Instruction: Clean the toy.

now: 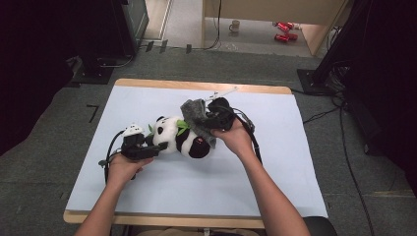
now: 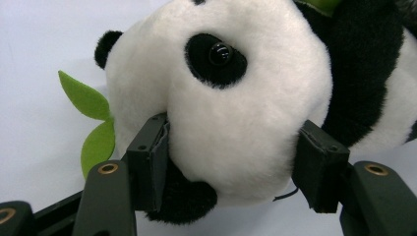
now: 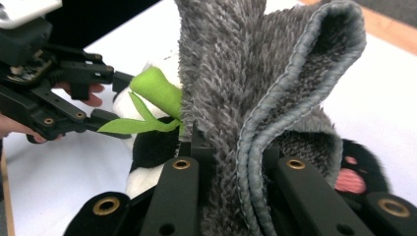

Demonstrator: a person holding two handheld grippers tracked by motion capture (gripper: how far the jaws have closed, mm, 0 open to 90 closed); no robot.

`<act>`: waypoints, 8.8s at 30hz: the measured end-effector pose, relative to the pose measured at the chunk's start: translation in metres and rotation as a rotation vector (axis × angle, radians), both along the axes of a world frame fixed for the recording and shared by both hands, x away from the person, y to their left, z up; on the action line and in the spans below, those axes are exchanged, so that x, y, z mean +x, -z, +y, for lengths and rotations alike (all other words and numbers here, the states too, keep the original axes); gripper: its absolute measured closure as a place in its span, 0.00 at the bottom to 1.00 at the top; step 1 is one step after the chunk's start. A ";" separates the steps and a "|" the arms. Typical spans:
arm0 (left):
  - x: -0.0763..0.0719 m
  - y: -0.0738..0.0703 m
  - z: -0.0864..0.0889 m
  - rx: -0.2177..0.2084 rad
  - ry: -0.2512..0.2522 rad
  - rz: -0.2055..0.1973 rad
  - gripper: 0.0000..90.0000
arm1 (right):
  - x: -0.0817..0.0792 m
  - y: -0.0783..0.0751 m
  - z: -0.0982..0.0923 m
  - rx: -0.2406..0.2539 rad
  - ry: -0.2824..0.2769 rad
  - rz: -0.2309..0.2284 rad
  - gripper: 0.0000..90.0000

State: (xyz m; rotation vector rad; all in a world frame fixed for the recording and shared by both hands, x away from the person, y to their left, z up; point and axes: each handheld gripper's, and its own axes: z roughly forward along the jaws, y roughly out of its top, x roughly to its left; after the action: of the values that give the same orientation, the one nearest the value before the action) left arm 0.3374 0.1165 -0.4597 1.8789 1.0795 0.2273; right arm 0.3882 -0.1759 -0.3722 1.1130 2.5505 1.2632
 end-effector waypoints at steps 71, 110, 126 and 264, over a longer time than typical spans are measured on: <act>0.025 -0.013 -0.014 -0.024 -0.035 0.057 0.46 | -0.027 0.000 -0.040 0.037 0.104 0.053 0.88; 0.025 -0.013 -0.014 -0.020 -0.048 0.077 0.47 | -0.036 -0.002 -0.035 0.069 0.069 -0.015 0.88; 0.029 -0.015 -0.016 -0.050 -0.092 0.078 0.47 | -0.055 0.048 -0.072 0.019 0.152 0.117 0.88; 0.006 -0.024 -0.044 -0.009 0.033 -0.002 0.59 | -0.004 -0.049 0.016 0.035 0.124 0.000 0.88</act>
State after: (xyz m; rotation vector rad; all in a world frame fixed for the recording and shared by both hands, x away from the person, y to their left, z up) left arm 0.3430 0.0725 -0.4357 1.8869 1.0450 0.2053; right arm 0.3841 -0.1603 -0.3232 1.2566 2.4261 1.2827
